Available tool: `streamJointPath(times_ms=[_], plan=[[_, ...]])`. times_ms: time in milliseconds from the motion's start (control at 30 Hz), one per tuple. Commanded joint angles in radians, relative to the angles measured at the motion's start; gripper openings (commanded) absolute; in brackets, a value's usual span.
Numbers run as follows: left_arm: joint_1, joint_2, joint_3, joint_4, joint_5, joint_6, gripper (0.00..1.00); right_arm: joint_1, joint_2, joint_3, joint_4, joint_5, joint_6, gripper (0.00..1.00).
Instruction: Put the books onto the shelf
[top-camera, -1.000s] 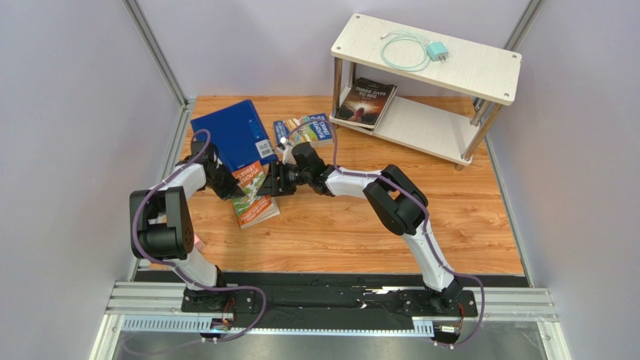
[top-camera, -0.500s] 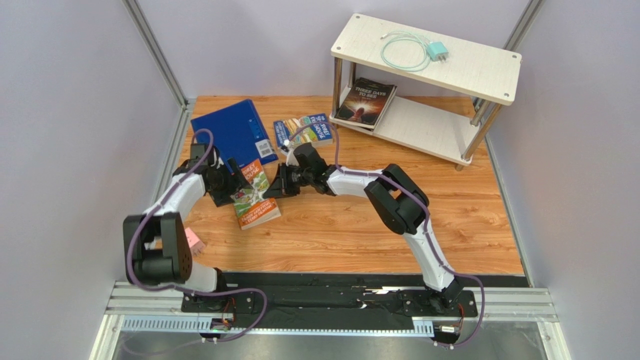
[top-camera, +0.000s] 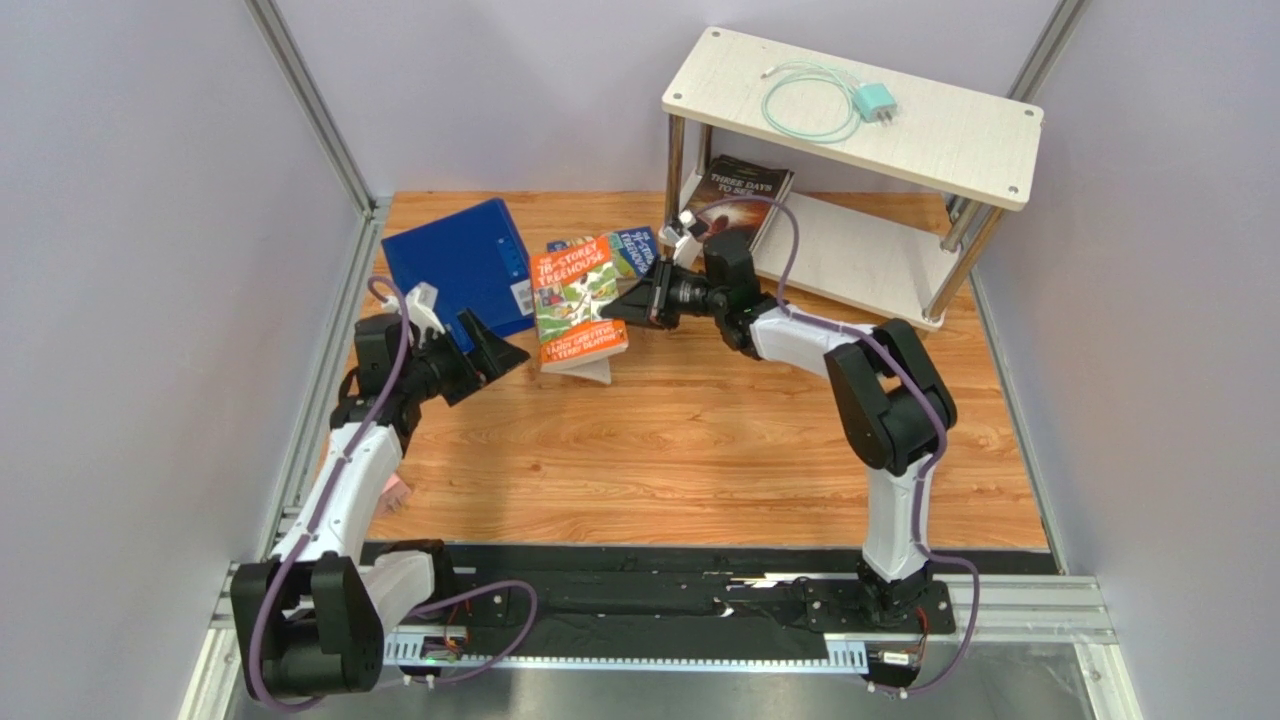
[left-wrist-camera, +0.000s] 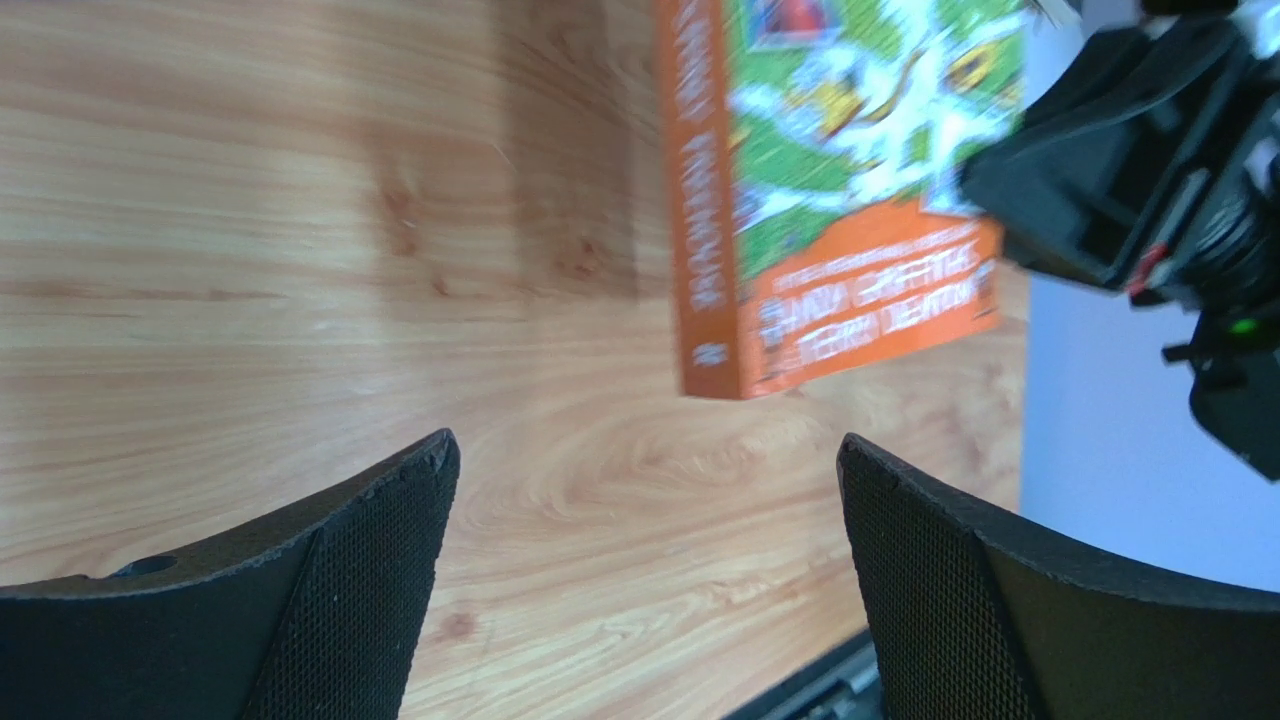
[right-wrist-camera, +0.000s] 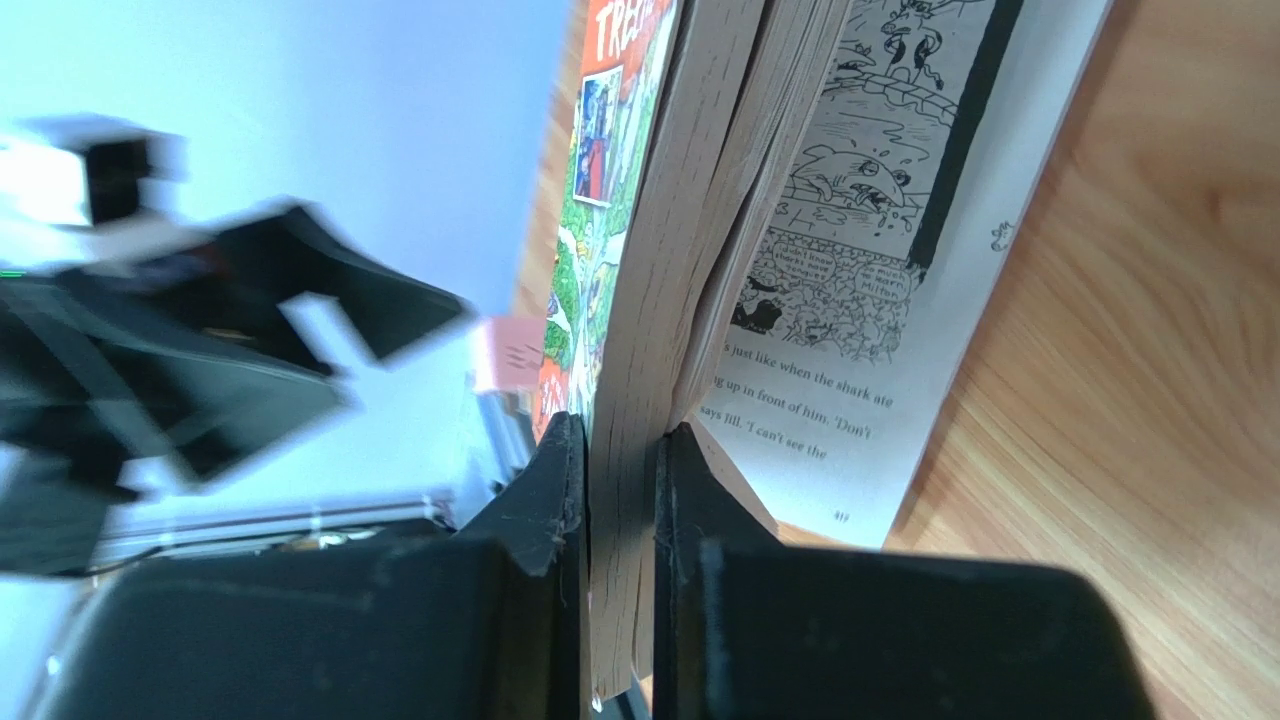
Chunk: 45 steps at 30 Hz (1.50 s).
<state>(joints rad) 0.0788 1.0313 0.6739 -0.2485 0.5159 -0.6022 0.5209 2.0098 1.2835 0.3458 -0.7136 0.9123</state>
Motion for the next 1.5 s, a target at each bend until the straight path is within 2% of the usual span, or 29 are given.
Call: streamJointPath(times_ms=[0,133,233,567,700,733,833,867,900,933,1033,1067,1167,1300,1467], plan=[[-0.001,0.026,-0.097,0.328,0.226,-0.111,1.0,0.01,-0.134,0.019,0.202,-0.135,0.089,0.0],[-0.002,0.024,-0.171,0.642,0.309,-0.246,1.0,0.011,-0.167,-0.007,0.24,-0.155,0.117,0.0],[-0.001,0.026,-0.189,0.759,0.337,-0.309,1.0,0.011,-0.174,-0.033,0.286,-0.167,0.155,0.0],[-0.013,0.029,-0.168,0.788,0.349,-0.318,1.0,0.022,-0.172,-0.05,0.338,-0.178,0.184,0.0],[-0.066,0.09,-0.136,0.805,0.346,-0.317,0.9,0.042,-0.167,-0.044,0.36,-0.191,0.191,0.0],[-0.074,0.104,-0.128,0.81,0.348,-0.318,0.87,0.044,-0.169,-0.046,0.367,-0.19,0.195,0.0],[-0.119,0.157,-0.102,0.819,0.34,-0.324,0.63,0.044,-0.171,-0.044,0.378,-0.198,0.201,0.0],[-0.126,0.165,-0.09,0.821,0.34,-0.324,0.4,0.044,-0.169,-0.041,0.377,-0.213,0.194,0.01],[-0.134,0.173,-0.085,0.831,0.343,-0.329,0.23,0.044,-0.169,-0.038,0.358,-0.221,0.185,0.02],[-0.134,0.173,-0.082,0.831,0.342,-0.334,0.02,0.041,-0.171,-0.038,0.337,-0.228,0.165,0.05],[-0.134,0.15,-0.076,0.836,0.345,-0.346,0.0,0.024,-0.206,-0.062,0.156,-0.186,0.03,0.48],[-0.134,0.141,-0.07,0.831,0.343,-0.344,0.0,0.019,-0.22,-0.078,0.116,-0.143,-0.033,0.71],[-0.134,0.105,-0.042,0.766,0.349,-0.318,0.0,-0.002,-0.266,-0.131,0.035,-0.101,-0.081,1.0],[-0.134,0.085,-0.022,0.729,0.371,-0.304,0.0,-0.025,-0.29,-0.196,0.119,-0.129,-0.04,1.0],[-0.134,0.095,-0.023,0.811,0.397,-0.346,0.0,-0.028,-0.293,-0.245,0.195,-0.144,0.0,1.0]])
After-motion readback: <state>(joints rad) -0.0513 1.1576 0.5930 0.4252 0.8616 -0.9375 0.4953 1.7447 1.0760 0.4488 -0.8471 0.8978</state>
